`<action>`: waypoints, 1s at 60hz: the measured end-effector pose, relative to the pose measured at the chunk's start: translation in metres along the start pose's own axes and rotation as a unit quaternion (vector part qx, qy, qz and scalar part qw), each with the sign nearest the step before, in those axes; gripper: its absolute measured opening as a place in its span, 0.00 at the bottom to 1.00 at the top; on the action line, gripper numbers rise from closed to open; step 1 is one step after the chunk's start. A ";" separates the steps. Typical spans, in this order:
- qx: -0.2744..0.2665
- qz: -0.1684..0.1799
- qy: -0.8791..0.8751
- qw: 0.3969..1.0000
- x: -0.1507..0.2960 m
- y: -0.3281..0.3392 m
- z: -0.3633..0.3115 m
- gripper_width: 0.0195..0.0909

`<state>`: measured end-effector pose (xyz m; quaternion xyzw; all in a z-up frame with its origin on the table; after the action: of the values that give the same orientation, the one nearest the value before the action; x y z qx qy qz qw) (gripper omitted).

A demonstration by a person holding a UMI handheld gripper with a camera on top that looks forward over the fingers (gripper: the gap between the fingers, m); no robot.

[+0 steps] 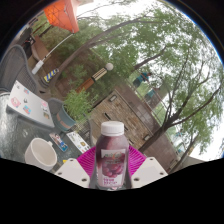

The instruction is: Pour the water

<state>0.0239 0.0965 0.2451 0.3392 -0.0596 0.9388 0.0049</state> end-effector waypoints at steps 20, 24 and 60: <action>0.023 -0.087 -0.446 0.890 -0.141 0.004 -0.070 0.31; 0.016 -0.083 -0.441 0.893 -0.151 0.003 -0.076 0.31; 0.040 -0.114 -0.393 0.912 -0.127 0.061 -0.048 0.90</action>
<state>0.0879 0.0454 0.1211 0.6850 0.0197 0.7244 0.0751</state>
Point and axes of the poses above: the point between the fingertips, and its own axes, seen from behind it with the camera up: z to the right, x up, y backward, against the way the camera looks, the point moved 9 cm from there along y, backward, against the way the camera looks, and after that the axes turned 5 degrees about z, right-handed, at the moved point
